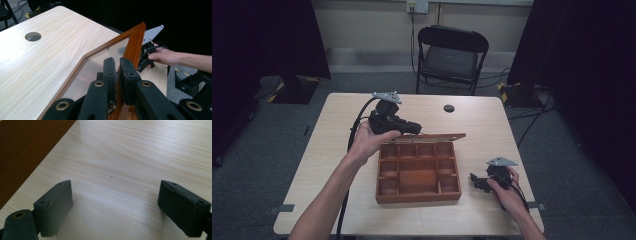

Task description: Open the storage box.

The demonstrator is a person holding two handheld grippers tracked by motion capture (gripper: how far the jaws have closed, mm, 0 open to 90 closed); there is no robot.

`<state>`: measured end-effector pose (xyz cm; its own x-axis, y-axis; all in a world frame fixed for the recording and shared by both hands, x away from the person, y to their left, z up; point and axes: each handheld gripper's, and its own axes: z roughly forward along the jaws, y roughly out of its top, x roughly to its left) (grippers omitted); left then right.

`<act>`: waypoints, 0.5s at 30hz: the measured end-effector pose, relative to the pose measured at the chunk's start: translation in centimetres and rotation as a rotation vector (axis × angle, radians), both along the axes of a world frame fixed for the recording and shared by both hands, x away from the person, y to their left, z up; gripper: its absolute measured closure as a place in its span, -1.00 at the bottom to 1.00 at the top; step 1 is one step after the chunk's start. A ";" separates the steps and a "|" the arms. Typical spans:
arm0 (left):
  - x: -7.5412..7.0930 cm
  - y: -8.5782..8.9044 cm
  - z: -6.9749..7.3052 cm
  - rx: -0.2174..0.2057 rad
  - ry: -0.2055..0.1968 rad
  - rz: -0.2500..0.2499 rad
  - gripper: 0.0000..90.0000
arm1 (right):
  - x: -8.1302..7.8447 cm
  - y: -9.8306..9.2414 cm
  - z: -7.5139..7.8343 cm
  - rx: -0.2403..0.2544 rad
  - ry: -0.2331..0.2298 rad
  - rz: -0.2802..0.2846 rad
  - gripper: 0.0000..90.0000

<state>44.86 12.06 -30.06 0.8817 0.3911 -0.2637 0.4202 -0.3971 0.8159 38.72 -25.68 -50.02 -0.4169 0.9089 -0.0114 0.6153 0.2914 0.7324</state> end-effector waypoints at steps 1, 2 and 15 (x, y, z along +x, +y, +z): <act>0.0 0.0 0.0 0.003 -0.003 0.000 0.87 | 0.0 0.0 0.0 0.000 0.000 0.000 -0.73; 0.0 0.0 0.0 0.003 -0.003 0.000 0.87 | 0.0 0.0 0.0 0.000 0.000 0.000 -0.73; 0.0 0.0 0.0 0.005 -0.004 0.000 0.87 | 0.0 0.0 0.0 0.000 -0.001 0.001 -0.73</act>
<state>44.84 12.04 -30.05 0.8830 0.3919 -0.2582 0.4165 -0.4010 0.8159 38.72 -25.68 -50.02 -0.4178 0.9085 -0.0115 0.6145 0.2918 0.7330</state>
